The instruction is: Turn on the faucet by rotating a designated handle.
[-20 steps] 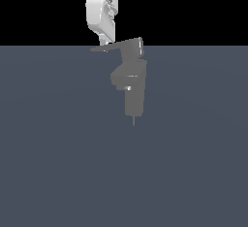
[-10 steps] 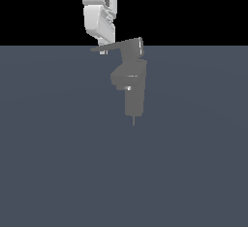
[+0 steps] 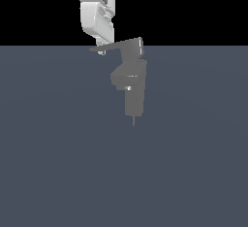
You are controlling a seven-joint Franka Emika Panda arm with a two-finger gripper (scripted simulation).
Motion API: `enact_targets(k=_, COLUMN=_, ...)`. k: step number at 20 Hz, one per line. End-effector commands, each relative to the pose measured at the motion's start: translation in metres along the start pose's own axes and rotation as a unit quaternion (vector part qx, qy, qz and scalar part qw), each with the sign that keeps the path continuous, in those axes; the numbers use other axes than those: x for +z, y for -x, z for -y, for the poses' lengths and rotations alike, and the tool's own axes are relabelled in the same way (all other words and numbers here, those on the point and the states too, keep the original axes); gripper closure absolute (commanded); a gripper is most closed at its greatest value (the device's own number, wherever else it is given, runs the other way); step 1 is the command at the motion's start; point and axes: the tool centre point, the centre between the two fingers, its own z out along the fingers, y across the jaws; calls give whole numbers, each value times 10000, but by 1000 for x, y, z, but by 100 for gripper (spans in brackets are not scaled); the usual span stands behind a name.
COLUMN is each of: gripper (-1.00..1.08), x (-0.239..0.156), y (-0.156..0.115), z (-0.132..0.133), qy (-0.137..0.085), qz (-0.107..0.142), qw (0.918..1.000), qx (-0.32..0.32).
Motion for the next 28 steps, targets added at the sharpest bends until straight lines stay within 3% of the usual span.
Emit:
enact_targets(k=1, gripper=108, x=0, y=0, z=-7, qy=11, qz=-4, qw=10000, qx=0)
enact_targets(k=28, gripper=108, x=0, y=2, z=-80, qy=10, qz=-3, qw=10000, qx=3)
